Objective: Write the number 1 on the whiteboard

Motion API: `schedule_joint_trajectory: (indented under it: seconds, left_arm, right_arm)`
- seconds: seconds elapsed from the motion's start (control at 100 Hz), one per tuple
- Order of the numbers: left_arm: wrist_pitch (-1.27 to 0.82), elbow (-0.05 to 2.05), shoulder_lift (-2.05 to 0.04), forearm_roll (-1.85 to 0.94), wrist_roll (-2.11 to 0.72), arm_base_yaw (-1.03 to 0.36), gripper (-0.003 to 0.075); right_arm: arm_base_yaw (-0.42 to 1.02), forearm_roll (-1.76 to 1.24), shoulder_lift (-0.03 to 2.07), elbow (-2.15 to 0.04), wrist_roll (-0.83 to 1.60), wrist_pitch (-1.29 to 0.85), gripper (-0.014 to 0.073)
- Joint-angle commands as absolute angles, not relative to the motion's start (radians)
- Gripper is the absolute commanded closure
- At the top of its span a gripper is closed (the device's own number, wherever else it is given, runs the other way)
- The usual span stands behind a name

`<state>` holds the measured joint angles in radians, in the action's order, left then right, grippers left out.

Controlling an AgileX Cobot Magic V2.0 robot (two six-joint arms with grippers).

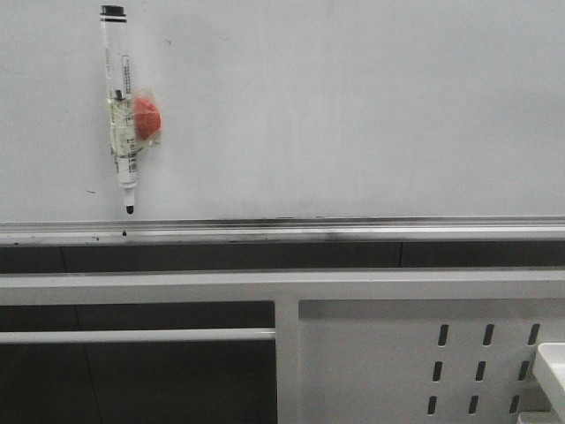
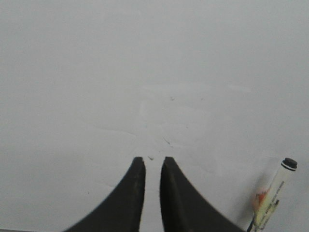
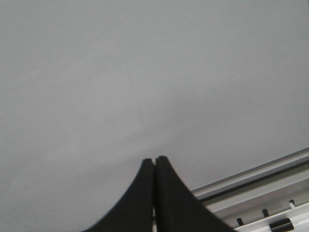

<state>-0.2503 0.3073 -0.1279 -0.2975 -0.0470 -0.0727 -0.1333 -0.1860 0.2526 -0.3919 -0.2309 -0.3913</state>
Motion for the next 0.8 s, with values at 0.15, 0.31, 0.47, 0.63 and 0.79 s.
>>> schedule_joint_trajectory:
  seconds: [0.15,0.31,0.47,0.63,0.79]
  left_arm:
    - [-0.143,0.339,-0.217,-0.388,-0.048,-0.12,0.0312]
    - [-0.093,0.333,-0.349,-0.384,-0.074,-0.153,0.0311]
    - [-0.046,0.333,-0.498,-0.388,-0.15,-0.255,0.0311]
    - [0.094,0.327,-0.599,-0.332,-0.15,-0.421,0.0311]
    - [0.279,0.275,-0.693,-0.392,-0.15,-0.581,0.0311]
  right_arm:
    - [-0.108,-0.191,0.31,-0.409,-0.088,-0.412,0.0663]
    - [-0.06,-0.224,0.318,-0.337,-0.087,-0.325,0.0663]
    - [0.031,-0.224,0.318,-0.329,-0.025,-0.313,0.0663]
    - [0.136,-0.224,0.318,-0.329,-0.021,-0.313,0.0663]
    - [0.229,-0.224,0.318,-0.329,-0.019,-0.313,0.0663]
